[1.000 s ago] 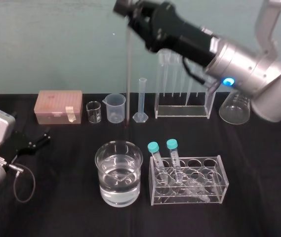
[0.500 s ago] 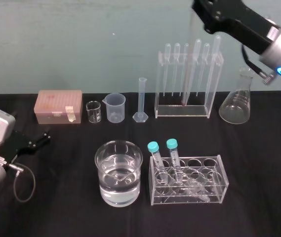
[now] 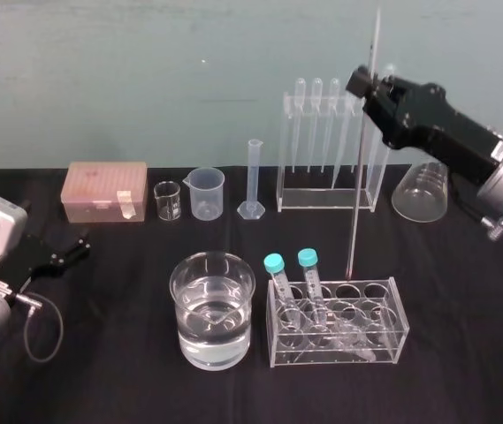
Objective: Hold the thermometer with one hand and immerse one end into the beaker, then reinsert it into the test tube rack.
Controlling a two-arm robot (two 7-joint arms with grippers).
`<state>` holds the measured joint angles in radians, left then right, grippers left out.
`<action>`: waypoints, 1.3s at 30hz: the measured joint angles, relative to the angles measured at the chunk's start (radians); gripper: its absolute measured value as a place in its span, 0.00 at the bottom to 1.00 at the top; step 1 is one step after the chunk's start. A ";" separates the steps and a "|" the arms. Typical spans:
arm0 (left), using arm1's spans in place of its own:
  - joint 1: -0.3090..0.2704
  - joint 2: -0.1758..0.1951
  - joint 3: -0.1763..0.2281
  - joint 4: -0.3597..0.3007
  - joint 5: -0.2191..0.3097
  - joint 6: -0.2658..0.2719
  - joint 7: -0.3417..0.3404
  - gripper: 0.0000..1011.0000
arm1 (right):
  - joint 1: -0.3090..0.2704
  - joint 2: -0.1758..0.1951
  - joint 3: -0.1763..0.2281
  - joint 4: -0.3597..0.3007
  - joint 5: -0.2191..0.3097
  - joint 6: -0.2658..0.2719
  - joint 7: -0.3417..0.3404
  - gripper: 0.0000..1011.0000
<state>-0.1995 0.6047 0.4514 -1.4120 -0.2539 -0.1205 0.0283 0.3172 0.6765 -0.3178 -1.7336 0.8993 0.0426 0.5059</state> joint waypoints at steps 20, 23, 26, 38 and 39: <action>0.000 0.000 0.000 0.000 0.000 0.000 0.000 1.00 | -0.003 -0.031 -0.032 0.076 -0.088 -0.040 0.024 0.05; 0.000 0.000 0.000 0.000 0.000 0.000 0.000 1.00 | 0.000 -0.045 -0.036 0.092 -0.097 -0.045 0.029 0.05; 0.000 0.000 0.000 0.000 0.000 0.000 0.000 1.00 | 0.002 -0.057 -0.040 0.110 -0.105 -0.051 0.035 0.05; 0.000 0.000 0.000 0.000 0.000 0.000 0.000 1.00 | 0.007 -0.091 -0.059 0.172 -0.135 -0.055 0.051 0.05; 0.000 0.000 0.000 0.000 0.000 0.000 0.000 1.00 | 0.008 -0.093 -0.061 0.175 -0.137 -0.055 0.052 0.05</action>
<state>-0.1995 0.6047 0.4514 -1.4120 -0.2538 -0.1205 0.0283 0.3248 0.5839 -0.3784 -1.5584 0.7619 -0.0128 0.5579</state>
